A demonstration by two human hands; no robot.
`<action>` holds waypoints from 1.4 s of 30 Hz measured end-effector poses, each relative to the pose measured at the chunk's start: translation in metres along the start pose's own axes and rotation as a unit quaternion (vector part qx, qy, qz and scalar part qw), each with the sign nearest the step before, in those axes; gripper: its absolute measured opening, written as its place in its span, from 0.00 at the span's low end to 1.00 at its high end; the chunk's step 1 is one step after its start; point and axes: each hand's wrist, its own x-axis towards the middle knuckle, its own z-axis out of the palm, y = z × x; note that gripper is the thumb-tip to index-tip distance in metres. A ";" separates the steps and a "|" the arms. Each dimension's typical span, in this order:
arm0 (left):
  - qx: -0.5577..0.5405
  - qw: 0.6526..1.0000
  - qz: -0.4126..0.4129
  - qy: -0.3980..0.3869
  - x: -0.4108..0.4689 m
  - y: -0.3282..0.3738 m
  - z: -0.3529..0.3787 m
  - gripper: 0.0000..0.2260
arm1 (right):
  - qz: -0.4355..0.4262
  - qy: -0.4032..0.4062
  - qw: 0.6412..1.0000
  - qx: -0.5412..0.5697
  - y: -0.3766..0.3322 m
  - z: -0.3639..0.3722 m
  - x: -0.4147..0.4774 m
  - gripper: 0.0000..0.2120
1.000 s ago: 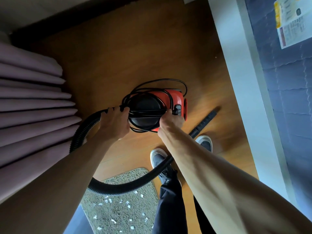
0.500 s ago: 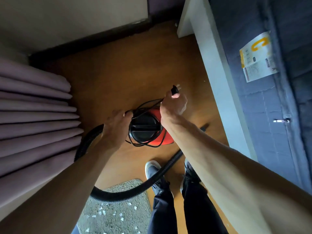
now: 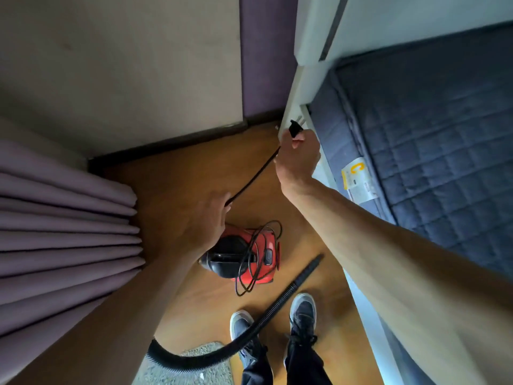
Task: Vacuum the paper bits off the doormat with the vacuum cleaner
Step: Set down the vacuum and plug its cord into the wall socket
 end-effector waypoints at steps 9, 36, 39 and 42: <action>-0.098 0.992 0.006 0.085 0.041 0.076 -0.116 0.02 | -0.123 0.018 0.992 0.014 -0.169 -0.030 0.019 0.11; -0.193 0.954 0.036 0.225 0.075 0.213 -0.408 0.05 | -0.390 -0.027 0.919 0.047 -0.523 -0.085 -0.038 0.03; -0.152 0.961 0.036 0.227 0.082 0.214 -0.407 0.07 | -0.397 -0.030 0.917 0.034 -0.528 -0.081 -0.029 0.06; -0.135 0.968 0.034 0.211 0.092 0.219 -0.401 0.08 | -0.403 -0.027 0.915 0.021 -0.525 -0.072 -0.017 0.08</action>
